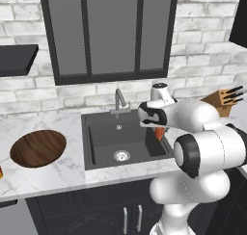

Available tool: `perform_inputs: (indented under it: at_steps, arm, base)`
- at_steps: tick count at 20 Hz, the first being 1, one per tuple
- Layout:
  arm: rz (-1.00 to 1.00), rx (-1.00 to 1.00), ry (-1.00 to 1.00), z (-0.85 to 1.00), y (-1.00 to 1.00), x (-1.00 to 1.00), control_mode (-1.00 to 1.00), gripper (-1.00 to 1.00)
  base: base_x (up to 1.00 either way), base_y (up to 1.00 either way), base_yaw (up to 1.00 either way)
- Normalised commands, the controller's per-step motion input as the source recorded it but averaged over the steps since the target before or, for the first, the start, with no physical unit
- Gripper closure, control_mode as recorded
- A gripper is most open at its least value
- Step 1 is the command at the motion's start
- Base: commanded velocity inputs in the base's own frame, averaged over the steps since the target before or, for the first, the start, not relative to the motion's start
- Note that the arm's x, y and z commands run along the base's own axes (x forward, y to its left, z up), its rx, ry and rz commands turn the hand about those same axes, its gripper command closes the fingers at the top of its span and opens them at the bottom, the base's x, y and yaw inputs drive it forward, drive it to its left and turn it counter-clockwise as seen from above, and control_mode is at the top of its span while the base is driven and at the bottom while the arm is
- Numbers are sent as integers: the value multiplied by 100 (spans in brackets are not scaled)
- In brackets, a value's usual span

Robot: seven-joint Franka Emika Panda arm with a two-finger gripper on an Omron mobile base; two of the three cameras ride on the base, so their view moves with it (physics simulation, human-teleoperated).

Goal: Remove the potato and sweet potato from the sink. Then move the bowl and cup from the counter to the sink for washing.

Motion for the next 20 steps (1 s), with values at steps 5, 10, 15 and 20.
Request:
perform_inputs:
  at_steps: [5,10,15,20]
  arm:
    - [0,0,0,2,-30,16,-100,100]
    - [0,0,3,0,-28,21,-100,100]
    - [0,0,5,0,-30,20,-100,100]
    - [0,0,8,0,-33,21,-100,100]
  base:
    - [0,0,0]
    - [0,0,0]
    - [0,0,0]
    - [0,0,0]
